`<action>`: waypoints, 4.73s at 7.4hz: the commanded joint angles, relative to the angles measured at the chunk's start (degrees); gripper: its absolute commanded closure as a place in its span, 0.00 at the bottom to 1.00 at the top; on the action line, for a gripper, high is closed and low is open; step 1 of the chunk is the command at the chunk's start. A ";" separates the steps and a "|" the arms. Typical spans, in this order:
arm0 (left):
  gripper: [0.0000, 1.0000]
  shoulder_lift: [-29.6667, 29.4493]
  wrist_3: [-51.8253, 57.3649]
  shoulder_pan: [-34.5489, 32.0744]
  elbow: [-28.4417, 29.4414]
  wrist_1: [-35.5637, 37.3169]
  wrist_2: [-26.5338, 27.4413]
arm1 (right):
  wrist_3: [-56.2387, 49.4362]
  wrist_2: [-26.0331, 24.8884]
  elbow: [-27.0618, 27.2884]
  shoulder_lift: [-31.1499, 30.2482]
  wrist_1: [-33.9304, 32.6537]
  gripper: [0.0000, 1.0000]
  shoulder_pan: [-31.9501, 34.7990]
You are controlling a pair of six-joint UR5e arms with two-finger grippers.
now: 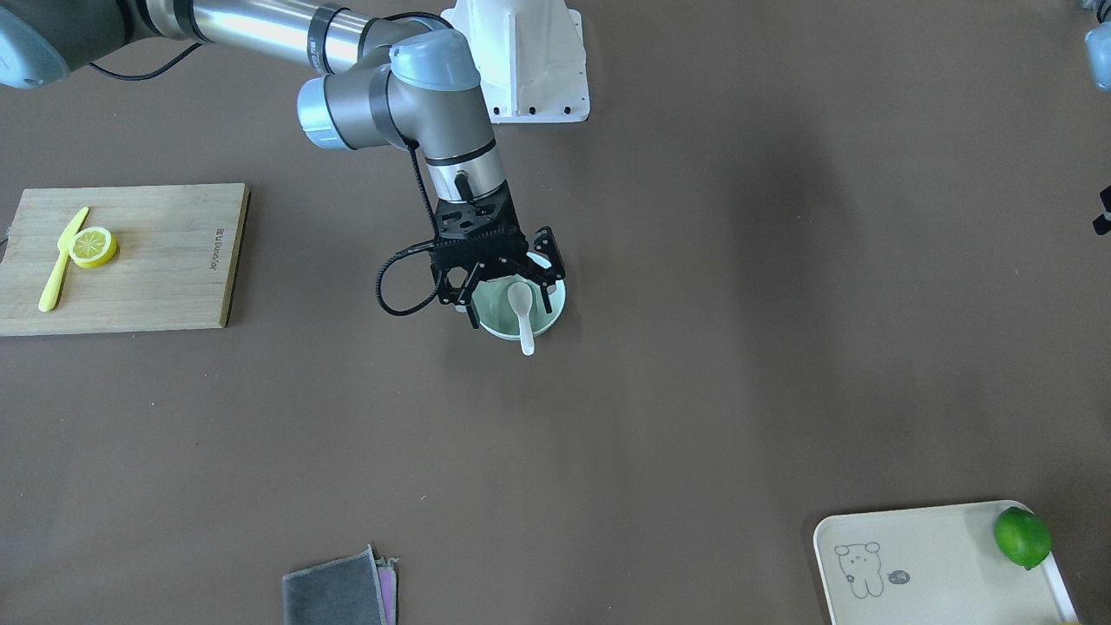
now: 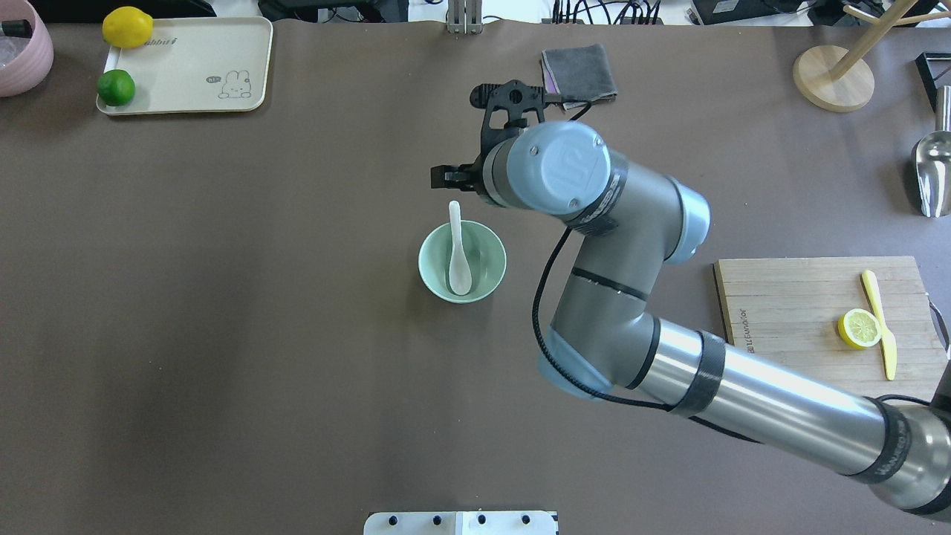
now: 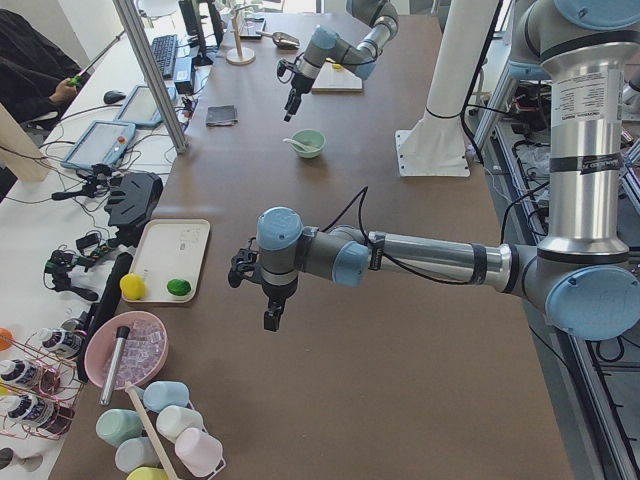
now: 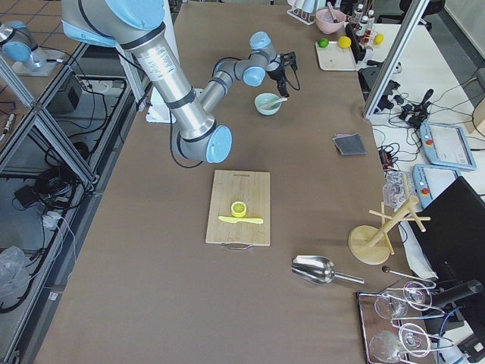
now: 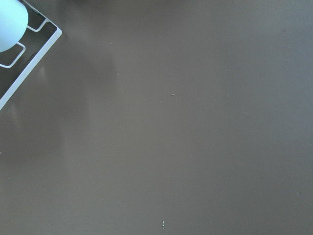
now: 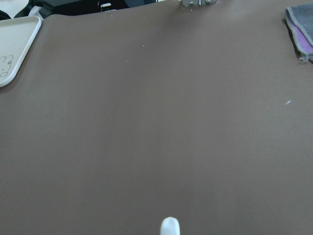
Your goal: Place spoon in bowl
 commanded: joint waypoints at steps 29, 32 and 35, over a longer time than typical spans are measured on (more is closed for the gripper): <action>0.02 0.33 0.23 -3.60 -0.24 -0.12 0.09 | -63.14 42.23 -13.25 -33.45 -10.32 0.00 53.52; 0.02 0.33 0.23 -3.60 -0.16 -0.12 0.09 | -63.06 42.05 -6.30 -39.70 -10.67 0.00 53.61; 0.02 0.33 0.23 -3.52 0.02 -0.12 0.09 | -63.06 41.97 -6.21 -39.88 -10.67 0.00 53.61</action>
